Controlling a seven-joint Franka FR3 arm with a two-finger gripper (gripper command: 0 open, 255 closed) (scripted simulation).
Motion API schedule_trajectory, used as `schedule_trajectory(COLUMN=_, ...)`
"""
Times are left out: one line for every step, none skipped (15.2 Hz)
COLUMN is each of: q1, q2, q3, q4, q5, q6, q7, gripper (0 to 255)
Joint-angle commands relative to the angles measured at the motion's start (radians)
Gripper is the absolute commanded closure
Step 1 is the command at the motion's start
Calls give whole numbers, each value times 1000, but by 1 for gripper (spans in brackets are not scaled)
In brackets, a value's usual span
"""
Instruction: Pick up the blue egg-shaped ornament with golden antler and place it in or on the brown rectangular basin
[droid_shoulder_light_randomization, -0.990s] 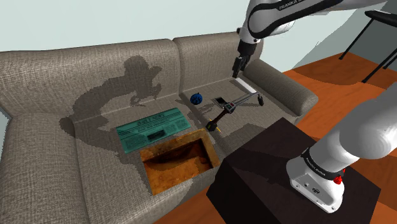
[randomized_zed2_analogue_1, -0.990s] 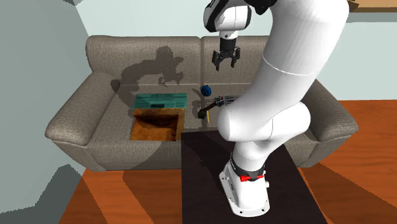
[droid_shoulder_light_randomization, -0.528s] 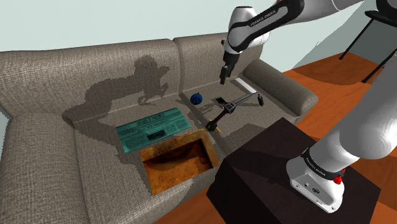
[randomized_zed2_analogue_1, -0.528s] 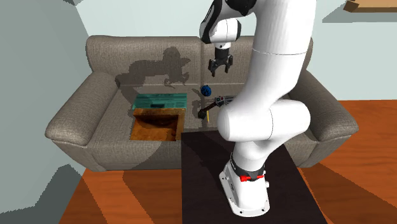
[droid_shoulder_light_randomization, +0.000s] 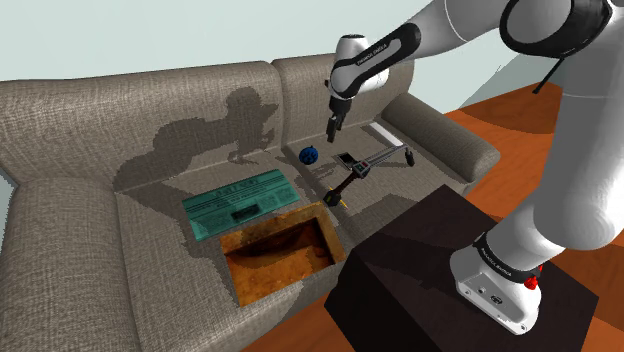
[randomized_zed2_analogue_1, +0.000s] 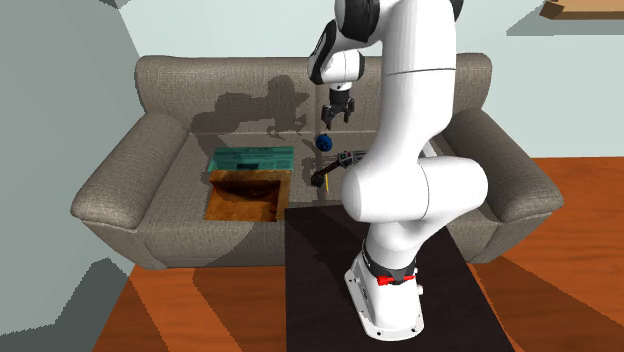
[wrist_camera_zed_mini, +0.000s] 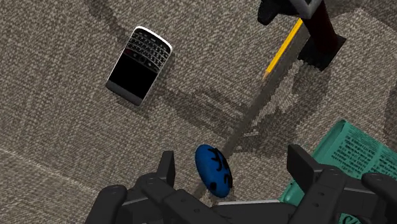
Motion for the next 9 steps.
schedule_trajectory(q1=3, q2=91, q3=8, q4=82, q5=-3, q6=5, q7=-16, gripper=0)
schedule_trajectory(q1=4, q2=131, q3=12, q4=122, q5=-5, q6=4, q7=-24, gripper=0)
schedule_trajectory(q1=5, q2=171, q3=15, q4=164, q5=-7, q6=1, q7=-32, gripper=0)
schedule_trajectory(q1=7, q2=212, q3=18, q4=207, q5=-10, q6=-3, q7=-39, gripper=0)
schedule_trajectory(q1=8, q2=253, q3=21, q4=252, q5=-13, q6=-9, q7=-47, gripper=0)
schedule_trajectory(q1=10, q2=295, q3=24, q4=299, q5=-15, q6=-16, q7=-54, gripper=0)
schedule_trajectory(q1=13, q2=338, q3=27, q4=349, q5=-18, q6=-25, q7=-61, gripper=0)
schedule_trajectory(q1=15, q2=377, q3=30, q4=396, q5=-21, q6=-34, q7=-68, gripper=0)
schedule_trajectory(q1=15, q2=387, q3=30, q4=398, q5=-21, q6=-26, q7=-68, gripper=0)
